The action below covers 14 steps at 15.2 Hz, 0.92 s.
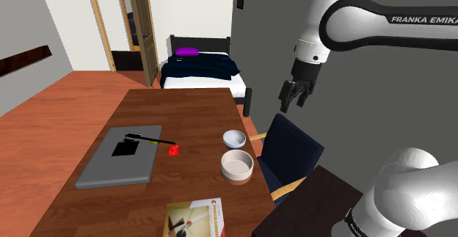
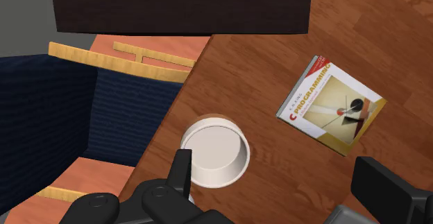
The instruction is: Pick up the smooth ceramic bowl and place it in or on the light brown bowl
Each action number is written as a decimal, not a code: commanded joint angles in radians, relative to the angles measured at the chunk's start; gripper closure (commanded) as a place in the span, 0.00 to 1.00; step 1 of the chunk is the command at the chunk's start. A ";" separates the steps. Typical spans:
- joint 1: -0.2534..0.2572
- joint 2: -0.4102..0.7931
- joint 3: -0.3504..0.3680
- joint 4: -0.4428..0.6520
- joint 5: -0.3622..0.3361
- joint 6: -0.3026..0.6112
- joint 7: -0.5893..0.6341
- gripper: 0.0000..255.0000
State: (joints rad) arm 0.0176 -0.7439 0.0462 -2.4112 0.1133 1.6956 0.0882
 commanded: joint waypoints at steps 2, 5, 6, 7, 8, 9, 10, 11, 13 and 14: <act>-0.004 0.025 -0.007 -0.007 -0.004 0.030 -0.011 0.00; -0.015 0.108 -0.029 -0.021 -0.012 0.121 -0.045 0.00; -0.019 0.138 -0.036 -0.023 -0.014 0.150 -0.056 0.00; -0.022 0.169 -0.043 -0.023 -0.016 0.180 -0.067 0.00; -0.025 0.201 -0.050 -0.022 -0.018 0.209 -0.078 0.00; -0.028 0.234 -0.057 -0.020 -0.019 0.237 -0.089 0.00; -0.030 0.268 -0.064 -0.016 -0.019 0.264 -0.100 0.00; -0.033 0.302 -0.071 -0.011 -0.019 0.291 -0.112 0.00; -0.038 0.373 -0.085 0.004 -0.017 0.343 -0.134 0.00; -0.040 0.409 -0.091 0.014 -0.015 0.368 -0.146 0.00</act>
State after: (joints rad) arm -0.0174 -0.3693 -0.0346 -2.3980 0.0985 2.0309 -0.0402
